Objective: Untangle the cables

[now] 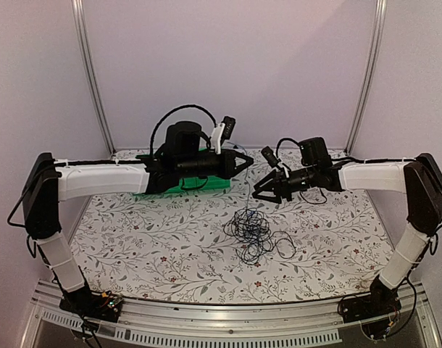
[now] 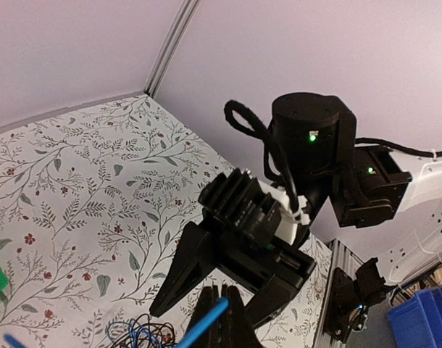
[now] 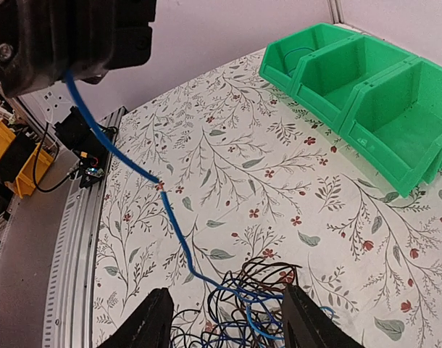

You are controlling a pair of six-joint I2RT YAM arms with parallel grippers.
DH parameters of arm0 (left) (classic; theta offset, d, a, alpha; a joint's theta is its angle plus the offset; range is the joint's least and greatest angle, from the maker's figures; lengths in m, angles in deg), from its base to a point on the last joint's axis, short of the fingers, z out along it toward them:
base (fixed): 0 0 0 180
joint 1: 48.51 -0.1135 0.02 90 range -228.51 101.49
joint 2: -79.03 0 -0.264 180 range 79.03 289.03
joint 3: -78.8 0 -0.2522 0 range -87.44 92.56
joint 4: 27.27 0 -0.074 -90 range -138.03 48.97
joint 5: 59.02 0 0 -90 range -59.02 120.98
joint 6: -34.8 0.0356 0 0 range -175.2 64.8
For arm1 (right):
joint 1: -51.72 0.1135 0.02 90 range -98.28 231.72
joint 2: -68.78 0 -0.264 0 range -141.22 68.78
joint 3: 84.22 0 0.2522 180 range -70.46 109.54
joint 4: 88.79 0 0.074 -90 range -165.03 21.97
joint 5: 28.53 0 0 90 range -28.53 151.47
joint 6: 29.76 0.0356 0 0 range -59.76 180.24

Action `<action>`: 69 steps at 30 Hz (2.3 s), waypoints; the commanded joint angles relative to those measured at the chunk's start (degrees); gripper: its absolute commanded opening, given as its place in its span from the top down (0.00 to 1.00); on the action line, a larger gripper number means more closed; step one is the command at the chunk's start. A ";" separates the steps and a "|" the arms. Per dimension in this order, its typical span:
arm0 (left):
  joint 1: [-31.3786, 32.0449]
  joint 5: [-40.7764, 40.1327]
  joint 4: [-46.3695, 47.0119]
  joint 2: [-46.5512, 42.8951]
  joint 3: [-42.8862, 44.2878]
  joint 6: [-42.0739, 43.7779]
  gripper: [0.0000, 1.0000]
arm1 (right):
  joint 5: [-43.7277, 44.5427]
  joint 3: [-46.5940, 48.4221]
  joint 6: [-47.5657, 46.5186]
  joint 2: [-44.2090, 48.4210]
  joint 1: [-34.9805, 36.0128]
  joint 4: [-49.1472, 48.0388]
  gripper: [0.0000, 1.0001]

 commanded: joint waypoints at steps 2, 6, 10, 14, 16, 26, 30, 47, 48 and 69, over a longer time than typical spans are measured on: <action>-1.44 -1.25 0.67 -2.90 -0.40 -1.38 1.00 | -2.43 1.11 1.15 -4.35 1.60 -4.89 0.46; -1.97 -2.04 0.48 -4.04 -0.36 -2.31 1.00 | -3.09 2.44 1.44 -7.11 2.59 -5.73 0.47; -2.17 -2.08 -0.47 -4.79 0.87 -2.90 1.00 | -2.31 3.29 3.70 -11.02 3.79 -8.01 0.49; -2.21 -1.92 -1.65 -5.55 2.04 -3.23 1.00 | -0.50 4.67 10.26 -15.13 3.86 -12.07 0.61; -2.21 -2.30 -2.13 -6.35 2.20 -3.44 1.00 | -0.29 5.35 13.86 -17.14 3.86 -13.87 0.70; -2.62 -7.70 -9.26 -10.89 13.41 2.86 1.00 | 3.41 3.27 16.23 -21.20 3.77 -12.54 0.80; -3.28 -9.88 -11.72 -12.26 18.06 5.58 1.00 | 5.56 1.14 16.65 -21.38 3.78 -12.31 0.81; -6.32 -16.65 -18.83 -13.66 35.60 14.60 1.00 | 12.45 0.53 14.34 -21.28 3.77 -9.37 0.60; -6.63 -17.84 -18.75 -13.69 36.32 14.62 1.00 | 12.80 0.47 14.07 -21.22 3.77 -9.23 0.57; -12.37 -24.17 -24.64 -16.15 46.63 20.24 1.00 | 15.71 1.87 8.53 -19.43 3.44 -4.64 0.41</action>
